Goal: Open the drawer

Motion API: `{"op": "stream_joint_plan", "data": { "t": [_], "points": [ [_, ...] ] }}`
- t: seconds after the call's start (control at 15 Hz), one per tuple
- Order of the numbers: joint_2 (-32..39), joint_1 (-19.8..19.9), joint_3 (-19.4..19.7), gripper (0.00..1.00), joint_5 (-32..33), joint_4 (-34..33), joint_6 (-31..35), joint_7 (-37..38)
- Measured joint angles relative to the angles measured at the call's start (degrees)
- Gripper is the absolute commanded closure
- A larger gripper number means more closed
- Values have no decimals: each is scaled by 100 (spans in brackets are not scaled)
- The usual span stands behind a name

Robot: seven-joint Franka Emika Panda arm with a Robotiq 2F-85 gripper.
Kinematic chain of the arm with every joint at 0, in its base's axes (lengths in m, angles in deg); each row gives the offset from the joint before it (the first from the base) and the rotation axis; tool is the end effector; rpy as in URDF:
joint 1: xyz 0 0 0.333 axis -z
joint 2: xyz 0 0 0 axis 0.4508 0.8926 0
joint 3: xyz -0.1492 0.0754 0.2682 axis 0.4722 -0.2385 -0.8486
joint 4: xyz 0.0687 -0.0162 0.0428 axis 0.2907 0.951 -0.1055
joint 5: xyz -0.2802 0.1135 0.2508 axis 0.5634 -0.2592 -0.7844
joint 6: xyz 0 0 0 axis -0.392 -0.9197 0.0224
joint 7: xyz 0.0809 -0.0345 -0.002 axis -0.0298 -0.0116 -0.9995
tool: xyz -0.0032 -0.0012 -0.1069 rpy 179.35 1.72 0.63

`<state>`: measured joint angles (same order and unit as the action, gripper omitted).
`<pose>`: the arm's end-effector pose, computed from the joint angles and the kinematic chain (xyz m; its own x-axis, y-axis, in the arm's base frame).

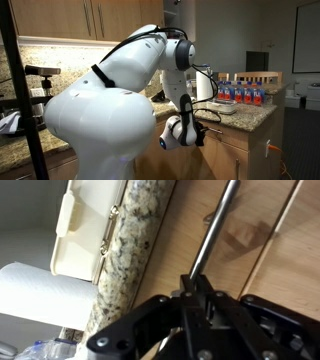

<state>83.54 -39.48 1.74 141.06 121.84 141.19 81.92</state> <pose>0.5364 0.1784 0.0219 0.1688 0.9345 -0.3133 0.1252 0.2949 0.9473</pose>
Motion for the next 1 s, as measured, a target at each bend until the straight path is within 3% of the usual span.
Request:
{"op": "stream_joint_plan", "data": {
  "t": [0.33, 0.4, 0.47, 1.0],
  "points": [
    [87, -2, -122, 93, 0, 0, 0, -67],
    [88, -2, -140, 68, 0, -1, -2, -67],
    [88, -2, -157, 68, 0, -6, -5, -67],
    [86, 7, -233, 17, 0, -224, 40, -67]
  ]
}}
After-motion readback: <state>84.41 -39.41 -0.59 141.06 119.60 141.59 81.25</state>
